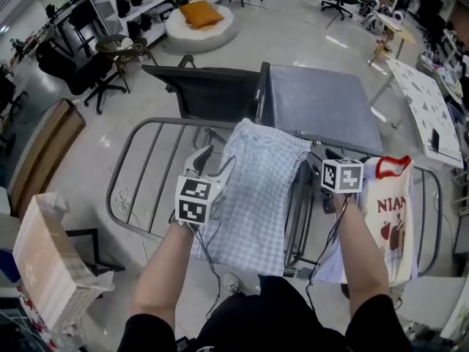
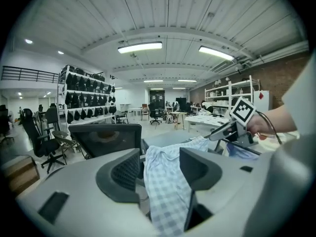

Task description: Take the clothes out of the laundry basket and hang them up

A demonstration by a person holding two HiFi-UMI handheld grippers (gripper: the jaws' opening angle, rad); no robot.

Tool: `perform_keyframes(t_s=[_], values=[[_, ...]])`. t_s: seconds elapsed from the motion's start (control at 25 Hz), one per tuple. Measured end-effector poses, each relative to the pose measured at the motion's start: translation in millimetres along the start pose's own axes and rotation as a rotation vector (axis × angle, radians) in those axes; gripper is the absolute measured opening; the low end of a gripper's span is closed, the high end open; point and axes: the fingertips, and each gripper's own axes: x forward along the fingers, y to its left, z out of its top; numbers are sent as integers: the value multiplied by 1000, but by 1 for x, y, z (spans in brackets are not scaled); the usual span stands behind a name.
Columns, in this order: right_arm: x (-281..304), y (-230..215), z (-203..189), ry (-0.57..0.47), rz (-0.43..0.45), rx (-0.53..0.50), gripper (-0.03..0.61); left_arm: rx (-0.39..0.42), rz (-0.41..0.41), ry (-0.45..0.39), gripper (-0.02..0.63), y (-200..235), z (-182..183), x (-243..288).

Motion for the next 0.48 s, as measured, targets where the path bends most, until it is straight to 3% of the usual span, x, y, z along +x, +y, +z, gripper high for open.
perform_keyframes(t_s=[0.12, 0.32, 0.48], values=[[-20, 12, 3, -60, 25, 26, 233, 10, -15, -4, 230, -9, 2, -18], [-67, 46, 21, -221, 90, 34, 8, 4, -31, -66, 124, -23, 14, -52], [-111, 75, 28, -322, 135, 3, 6, -17, -45, -136, 26, -35, 27, -84]])
